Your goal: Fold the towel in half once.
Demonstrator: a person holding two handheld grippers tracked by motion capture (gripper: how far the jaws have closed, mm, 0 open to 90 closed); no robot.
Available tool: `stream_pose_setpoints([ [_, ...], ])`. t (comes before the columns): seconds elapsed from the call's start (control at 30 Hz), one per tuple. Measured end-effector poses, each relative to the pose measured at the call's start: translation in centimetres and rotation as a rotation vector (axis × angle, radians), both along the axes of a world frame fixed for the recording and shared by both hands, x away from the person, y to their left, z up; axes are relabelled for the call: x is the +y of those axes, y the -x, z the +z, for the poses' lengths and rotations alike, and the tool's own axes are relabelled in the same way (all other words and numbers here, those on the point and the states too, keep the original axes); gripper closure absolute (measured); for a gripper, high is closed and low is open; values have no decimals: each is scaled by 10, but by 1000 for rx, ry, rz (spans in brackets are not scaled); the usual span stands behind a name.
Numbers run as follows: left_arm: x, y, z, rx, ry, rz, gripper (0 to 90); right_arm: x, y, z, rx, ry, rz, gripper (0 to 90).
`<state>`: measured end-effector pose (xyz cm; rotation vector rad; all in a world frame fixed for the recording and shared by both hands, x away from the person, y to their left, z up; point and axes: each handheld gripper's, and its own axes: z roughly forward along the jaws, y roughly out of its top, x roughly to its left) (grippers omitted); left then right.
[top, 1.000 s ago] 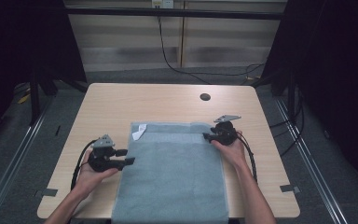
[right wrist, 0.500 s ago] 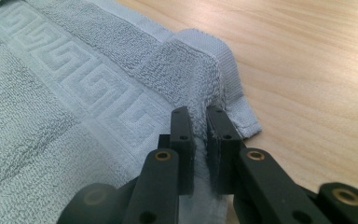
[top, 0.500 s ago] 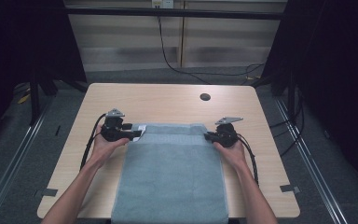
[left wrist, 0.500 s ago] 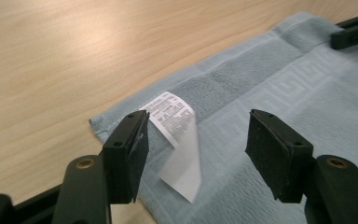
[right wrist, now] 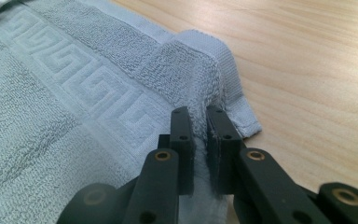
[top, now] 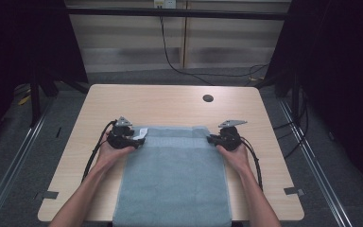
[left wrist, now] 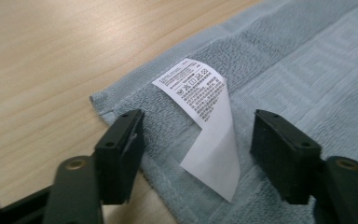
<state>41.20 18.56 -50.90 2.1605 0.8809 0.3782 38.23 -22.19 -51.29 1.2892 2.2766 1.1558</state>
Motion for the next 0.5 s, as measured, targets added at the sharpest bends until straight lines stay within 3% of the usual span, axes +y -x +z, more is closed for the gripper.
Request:
stream_pose_setpoints([
  [0.23, 2, 10, 1, -7, 11, -32, 626, 2, 4, 0, -1, 8, 7, 826],
  [0.37, 3, 12, 1, 37, 65, -39, 770, 4, 7, 0, -2, 4, 12, 832],
  [0.4, 3, 12, 1, 37, 65, -39, 793, 4, 8, 0, 7, -2, 10, 835],
  [0.5, 7, 11, 1, 88, 113, -40, 823, 1, 9, 0, 34, -39, 14, 842],
])
